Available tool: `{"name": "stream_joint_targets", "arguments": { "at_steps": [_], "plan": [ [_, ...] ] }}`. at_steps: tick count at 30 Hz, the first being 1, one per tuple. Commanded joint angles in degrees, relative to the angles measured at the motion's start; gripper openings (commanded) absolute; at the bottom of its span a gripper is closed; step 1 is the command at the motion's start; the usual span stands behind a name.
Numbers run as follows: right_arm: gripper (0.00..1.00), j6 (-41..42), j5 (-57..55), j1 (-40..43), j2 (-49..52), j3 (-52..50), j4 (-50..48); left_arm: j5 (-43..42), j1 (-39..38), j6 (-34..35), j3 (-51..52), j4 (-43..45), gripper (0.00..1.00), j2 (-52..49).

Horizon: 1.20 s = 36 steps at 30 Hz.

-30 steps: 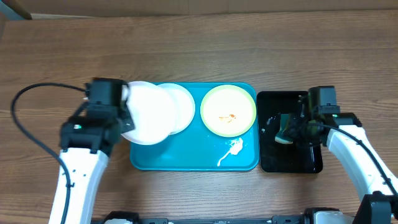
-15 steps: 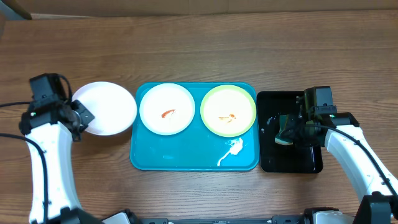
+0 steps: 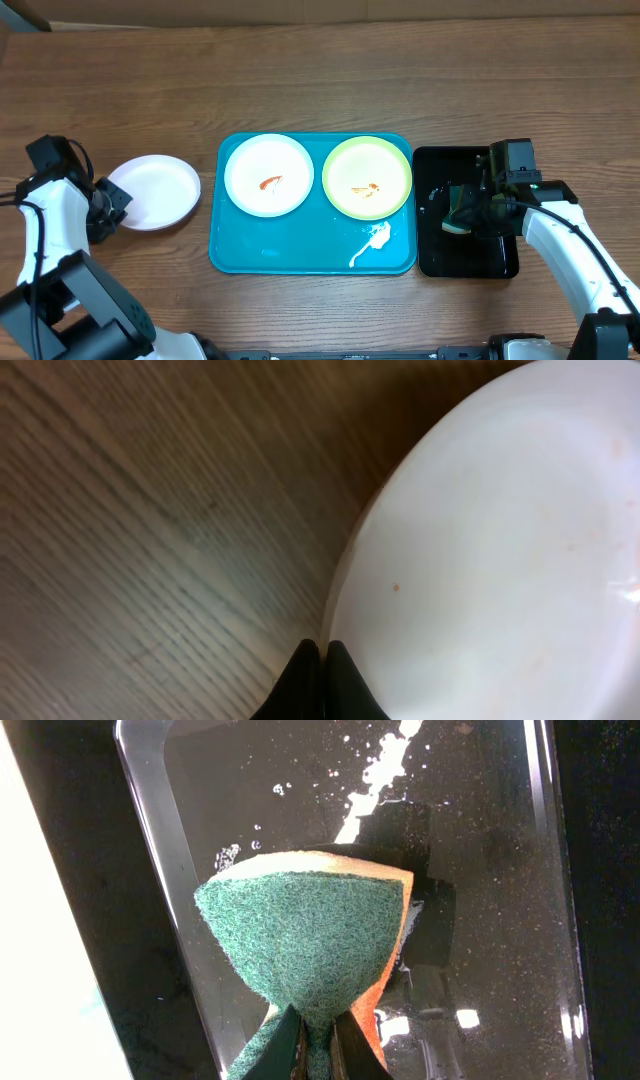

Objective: Clean dirty plates on tray and stack at the side
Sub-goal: 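Carry the plate left off the tray and set it on the table, then move left gripper back to grip the rim of the white sauce plate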

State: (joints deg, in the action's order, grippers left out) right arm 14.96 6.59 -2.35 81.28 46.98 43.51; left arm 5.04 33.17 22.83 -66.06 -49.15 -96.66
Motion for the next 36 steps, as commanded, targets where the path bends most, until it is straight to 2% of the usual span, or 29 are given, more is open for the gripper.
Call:
{"name": "stream_joint_targets", "arguments": {
  "at_steps": [1, 10, 11, 13, 14, 16, 19, 24, 28, 33, 36],
  "plan": [
    [0.04, -0.22, -0.55, -0.22, -0.04, 0.66, -0.20, 5.05, 1.18, 1.01, -1.62, -0.98, 0.04, -1.46],
    [0.04, -0.20, -0.55, -0.22, -0.04, 0.66, -0.20, 5.88, 3.93, 1.64, -1.62, -0.96, 0.05, -1.92],
    [0.04, -0.20, -0.57, -0.22, -0.04, 0.66, -0.24, 5.88, 3.98, 1.64, -1.60, -0.96, 0.13, -1.92],
    [0.04, -0.20, -0.55, -0.22, -0.04, 0.66, -0.26, 5.75, 3.98, 1.64, -1.62, -1.07, 0.56, -1.92],
    [0.05, -0.20, -0.55, -0.22, -0.04, 0.66, -0.26, 5.33, 3.91, 1.64, -1.62, -1.18, 0.65, -1.92],
    [0.11, -0.20, -0.55, -0.22, -0.04, 0.66, -0.26, 2.99, 3.89, 1.36, -1.62, -1.18, 0.66, -1.90],
    [0.13, -0.20, -0.55, -0.22, -0.04, 0.66, -0.26, -1.70, 3.87, 0.35, -1.64, -1.18, 0.66, -1.88],
    [0.13, -0.20, -0.55, -0.22, -0.04, 0.66, -0.26, -17.07, 2.27, -6.34, -2.16, 0.00, 0.53, -1.55],
    [0.13, -0.20, -0.55, -0.22, -0.04, 0.66, -0.26, -28.68, -3.32, -13.09, -2.21, 2.01, 0.54, -1.05],
    [0.13, -0.20, -0.55, -0.22, -0.04, 0.66, -0.28, -29.66, -13.07, -18.93, -2.21, 2.75, 0.58, -1.09],
    [0.12, -0.20, -0.55, -0.22, -0.04, 0.66, -0.28, -23.82, -18.95, -20.28, -2.21, 3.30, 0.63, -1.11]
  ]
}}
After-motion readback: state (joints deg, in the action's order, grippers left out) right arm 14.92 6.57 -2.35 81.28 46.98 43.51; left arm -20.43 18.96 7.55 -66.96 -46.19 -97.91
